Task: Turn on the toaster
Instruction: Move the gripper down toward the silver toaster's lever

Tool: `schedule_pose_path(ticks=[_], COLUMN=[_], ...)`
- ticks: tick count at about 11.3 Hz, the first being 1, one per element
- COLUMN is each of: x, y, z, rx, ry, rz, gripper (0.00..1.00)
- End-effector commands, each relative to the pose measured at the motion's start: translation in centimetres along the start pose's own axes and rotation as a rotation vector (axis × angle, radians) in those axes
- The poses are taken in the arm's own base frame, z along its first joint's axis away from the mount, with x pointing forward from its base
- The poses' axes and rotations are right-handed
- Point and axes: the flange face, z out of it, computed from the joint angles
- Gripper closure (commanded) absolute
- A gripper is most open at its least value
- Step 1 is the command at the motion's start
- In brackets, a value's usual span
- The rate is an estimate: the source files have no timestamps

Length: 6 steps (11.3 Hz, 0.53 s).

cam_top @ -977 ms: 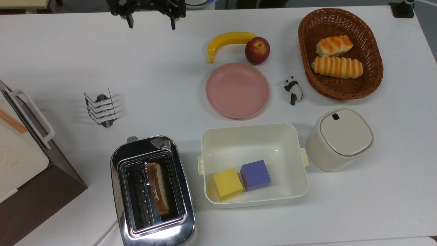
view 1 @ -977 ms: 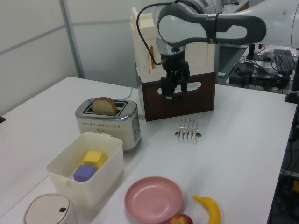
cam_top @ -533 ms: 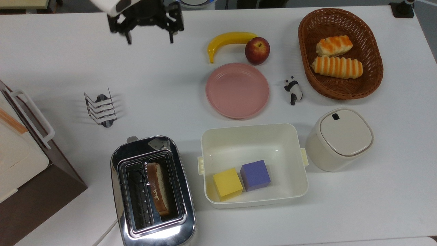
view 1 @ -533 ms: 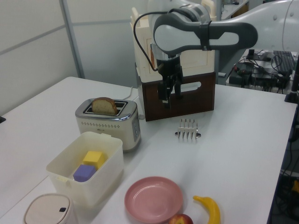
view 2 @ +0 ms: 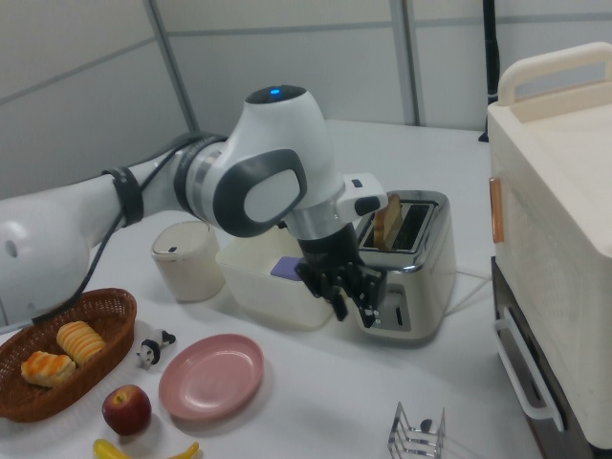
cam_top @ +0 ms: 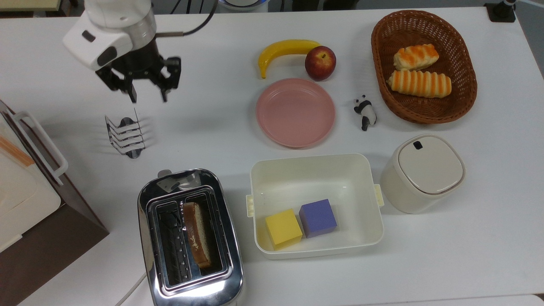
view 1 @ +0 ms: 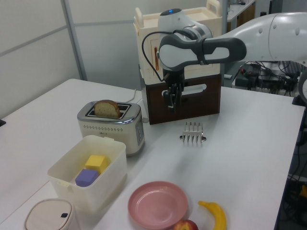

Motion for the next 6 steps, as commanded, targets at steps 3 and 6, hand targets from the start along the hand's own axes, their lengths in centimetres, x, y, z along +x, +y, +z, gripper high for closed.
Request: schedule_pose_path(ticks=[3,6], x=[4.2,6.0], y=[0.2,-0.2], z=[3.5,5.9], rx=[-0.036,-0.055], ry=[0.184,0.245], rz=[-0.002,-0.015], gripper=[1.00,1.00])
